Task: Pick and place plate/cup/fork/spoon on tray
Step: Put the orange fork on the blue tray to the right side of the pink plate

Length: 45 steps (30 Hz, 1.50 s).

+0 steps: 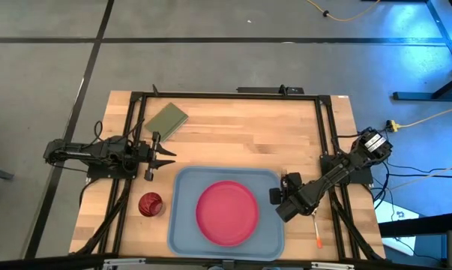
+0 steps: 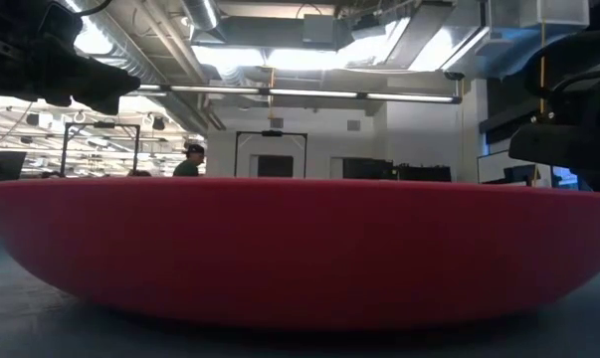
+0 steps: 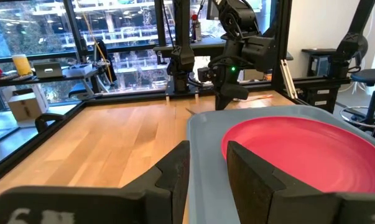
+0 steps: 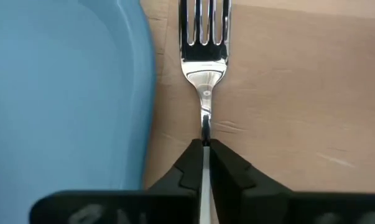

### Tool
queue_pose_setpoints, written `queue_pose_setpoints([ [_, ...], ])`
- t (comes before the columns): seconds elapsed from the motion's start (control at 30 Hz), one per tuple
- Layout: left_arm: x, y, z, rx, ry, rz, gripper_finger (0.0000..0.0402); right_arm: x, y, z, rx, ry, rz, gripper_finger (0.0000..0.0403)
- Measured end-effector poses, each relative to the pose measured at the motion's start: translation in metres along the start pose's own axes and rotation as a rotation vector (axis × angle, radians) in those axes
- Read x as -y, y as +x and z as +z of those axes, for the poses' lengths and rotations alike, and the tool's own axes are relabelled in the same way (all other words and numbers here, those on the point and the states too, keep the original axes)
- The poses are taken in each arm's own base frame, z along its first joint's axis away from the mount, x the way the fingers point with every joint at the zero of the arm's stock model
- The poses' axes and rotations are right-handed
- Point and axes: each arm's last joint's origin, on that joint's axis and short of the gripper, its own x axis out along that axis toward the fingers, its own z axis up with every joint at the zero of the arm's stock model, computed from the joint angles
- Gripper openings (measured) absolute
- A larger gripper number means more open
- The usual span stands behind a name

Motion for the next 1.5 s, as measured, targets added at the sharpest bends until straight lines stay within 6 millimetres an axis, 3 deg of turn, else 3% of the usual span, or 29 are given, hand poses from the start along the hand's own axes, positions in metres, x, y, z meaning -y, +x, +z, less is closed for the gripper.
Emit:
queue_pose_setpoints([
  [0.23,0.0,0.0,0.0,0.0,0.0,0.0,0.01,-0.003,-0.032,0.009,0.056,-0.03,-0.082,0.0008],
  [0.5,0.0,0.0,0.0,0.0,0.0,0.0,0.01,-0.02,-0.059,0.009,0.081,-0.053,0.028,0.0008],
  [0.77,0.0,0.0,0.0,0.0,0.0,0.0,0.01,-0.045,-0.05,-0.009,-0.011,0.013,0.232,0.0011],
  [1.03,0.0,0.0,0.0,0.0,0.0,0.0,0.01,-0.063,-0.024,-0.033,-0.143,0.071,0.208,0.0011],
  [1.3,0.0,0.0,0.0,0.0,0.0,0.0,0.01,-0.066,-0.042,-0.032,-0.08,0.026,0.054,0.0012],
  [1.5,0.0,0.0,0.0,0.0,0.0,0.0,0.01,-0.065,-0.042,-0.039,-0.089,0.036,0.091,0.0026],
])
